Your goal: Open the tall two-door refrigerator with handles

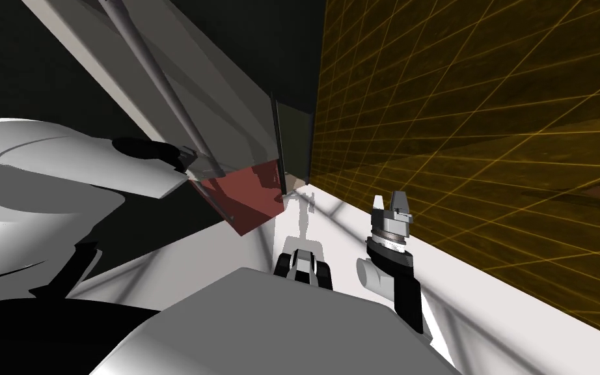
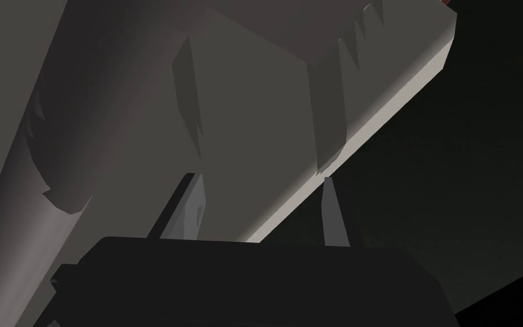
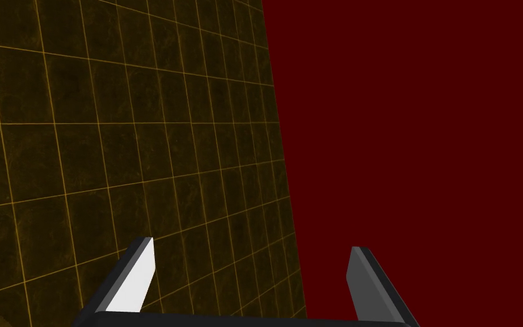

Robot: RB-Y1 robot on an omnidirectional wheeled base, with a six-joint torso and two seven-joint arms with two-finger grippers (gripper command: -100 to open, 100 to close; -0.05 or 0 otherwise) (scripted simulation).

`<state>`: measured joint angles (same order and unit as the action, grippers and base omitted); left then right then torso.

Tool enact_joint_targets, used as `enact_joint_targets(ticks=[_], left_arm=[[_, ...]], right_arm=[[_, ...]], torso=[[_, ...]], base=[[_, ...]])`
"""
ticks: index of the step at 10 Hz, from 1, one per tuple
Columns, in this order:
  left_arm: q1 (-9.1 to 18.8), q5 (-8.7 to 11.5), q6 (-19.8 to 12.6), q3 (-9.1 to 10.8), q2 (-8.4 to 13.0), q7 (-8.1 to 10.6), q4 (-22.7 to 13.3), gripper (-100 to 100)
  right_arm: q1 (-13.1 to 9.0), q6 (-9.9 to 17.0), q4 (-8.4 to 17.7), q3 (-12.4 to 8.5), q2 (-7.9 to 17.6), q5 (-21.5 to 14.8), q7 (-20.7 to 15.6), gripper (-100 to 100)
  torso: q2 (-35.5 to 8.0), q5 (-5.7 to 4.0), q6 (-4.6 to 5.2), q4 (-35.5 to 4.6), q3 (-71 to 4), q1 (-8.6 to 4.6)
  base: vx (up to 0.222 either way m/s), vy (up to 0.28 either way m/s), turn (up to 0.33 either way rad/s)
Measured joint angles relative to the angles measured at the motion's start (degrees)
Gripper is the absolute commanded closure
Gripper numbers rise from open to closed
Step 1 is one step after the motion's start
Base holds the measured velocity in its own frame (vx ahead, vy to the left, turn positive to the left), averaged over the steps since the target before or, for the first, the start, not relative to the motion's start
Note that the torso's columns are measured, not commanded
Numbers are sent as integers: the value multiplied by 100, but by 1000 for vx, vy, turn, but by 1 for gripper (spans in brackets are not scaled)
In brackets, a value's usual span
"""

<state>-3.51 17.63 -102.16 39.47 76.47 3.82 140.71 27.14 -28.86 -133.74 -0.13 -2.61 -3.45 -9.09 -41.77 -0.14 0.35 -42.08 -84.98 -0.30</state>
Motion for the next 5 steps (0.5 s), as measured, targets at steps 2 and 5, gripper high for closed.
enact_joint_targets(ticks=[2,5], left_arm=[[-51,-87,-125,-36,62,71,-52,100],[-223,-319,-337,85,163,135,-174,100]], right_arm=[[1,0,0,-1,1,0,0,0],[0,0,0,0,0,0,0,0]], torso=[[16,-8,6,-4,-15,21],[-7,-16,5,-6,0,-7]], base=[[131,-305,56],[64,-308,69]])
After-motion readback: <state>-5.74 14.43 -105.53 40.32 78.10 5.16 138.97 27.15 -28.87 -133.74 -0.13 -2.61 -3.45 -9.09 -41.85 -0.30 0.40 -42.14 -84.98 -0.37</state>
